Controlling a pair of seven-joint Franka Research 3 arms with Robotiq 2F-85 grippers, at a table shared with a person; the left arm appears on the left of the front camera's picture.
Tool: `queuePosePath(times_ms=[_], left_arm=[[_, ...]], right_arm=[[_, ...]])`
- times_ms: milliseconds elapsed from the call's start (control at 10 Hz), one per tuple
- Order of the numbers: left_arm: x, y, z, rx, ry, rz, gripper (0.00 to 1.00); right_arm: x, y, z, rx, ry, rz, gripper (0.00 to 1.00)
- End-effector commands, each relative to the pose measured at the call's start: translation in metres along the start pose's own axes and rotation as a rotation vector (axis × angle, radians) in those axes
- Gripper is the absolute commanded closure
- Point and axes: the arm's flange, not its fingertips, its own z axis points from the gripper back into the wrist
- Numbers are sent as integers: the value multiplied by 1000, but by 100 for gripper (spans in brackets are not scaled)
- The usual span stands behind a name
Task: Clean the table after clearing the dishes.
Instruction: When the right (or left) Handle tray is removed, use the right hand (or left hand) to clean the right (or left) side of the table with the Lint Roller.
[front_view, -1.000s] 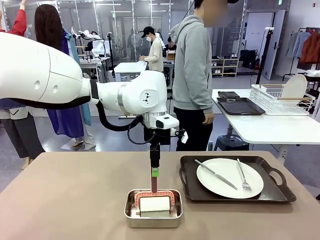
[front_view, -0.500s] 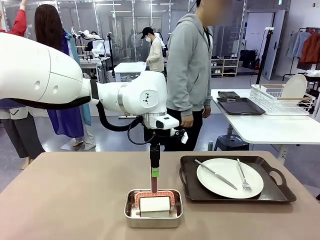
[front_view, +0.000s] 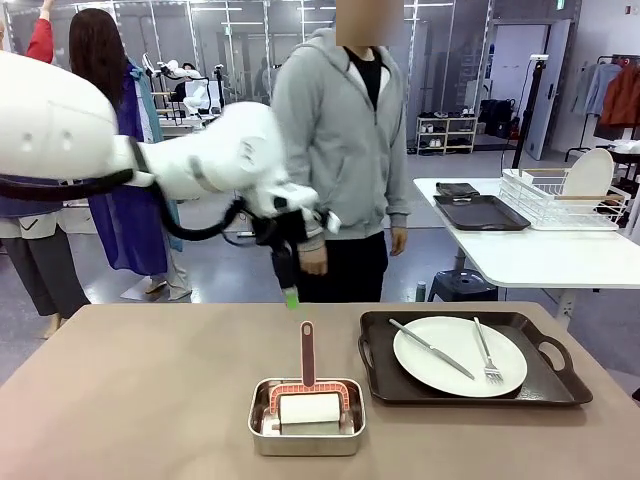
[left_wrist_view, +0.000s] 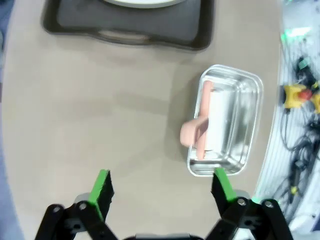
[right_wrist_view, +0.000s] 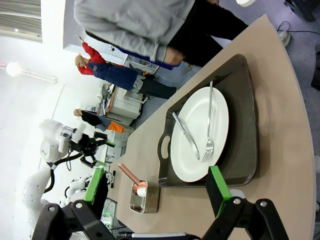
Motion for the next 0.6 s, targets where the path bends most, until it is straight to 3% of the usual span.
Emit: queuePosePath(times_ms=[0, 100, 300, 500], left_arm=[[-93, -14, 16, -130, -283, 125, 0], [-141, -16, 19, -178, -357, 230, 0], [-244, -33, 25, -153, -522, 326, 0], [-365, -55, 21, -164, -719, 503, 0]], right_arm=[[-3, 3, -1, 5, -5, 6, 0], [-3, 3, -1, 5, -5, 6, 0], [-3, 3, -1, 5, -5, 6, 0], [-3, 3, -1, 5, -5, 6, 0]])
